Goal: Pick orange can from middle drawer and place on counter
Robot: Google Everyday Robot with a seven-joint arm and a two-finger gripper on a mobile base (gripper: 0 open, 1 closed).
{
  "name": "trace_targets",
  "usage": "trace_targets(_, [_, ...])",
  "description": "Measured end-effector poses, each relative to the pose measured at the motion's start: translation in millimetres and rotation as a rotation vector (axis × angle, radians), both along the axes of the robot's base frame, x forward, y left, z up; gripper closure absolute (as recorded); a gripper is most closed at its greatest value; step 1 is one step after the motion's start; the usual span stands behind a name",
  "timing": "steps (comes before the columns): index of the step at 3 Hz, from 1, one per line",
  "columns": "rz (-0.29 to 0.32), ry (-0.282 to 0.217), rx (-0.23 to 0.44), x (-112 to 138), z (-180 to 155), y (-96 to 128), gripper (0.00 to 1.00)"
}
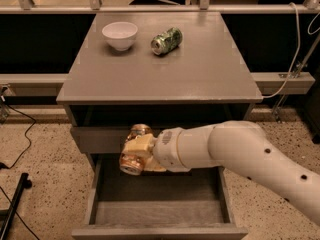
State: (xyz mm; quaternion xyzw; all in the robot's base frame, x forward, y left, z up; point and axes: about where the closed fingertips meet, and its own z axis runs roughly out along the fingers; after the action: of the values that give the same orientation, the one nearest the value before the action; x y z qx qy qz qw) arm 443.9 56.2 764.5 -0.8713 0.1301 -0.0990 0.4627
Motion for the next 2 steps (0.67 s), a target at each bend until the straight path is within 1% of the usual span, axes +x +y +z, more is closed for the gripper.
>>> trace_targets(1, [-0.078, 0.015, -0.043, 34.8, 36.1, -48.1, 1.0])
trace_targets(2, [-0.105, 0.051, -0.078, 81.8, 66.3, -57.0, 1.0])
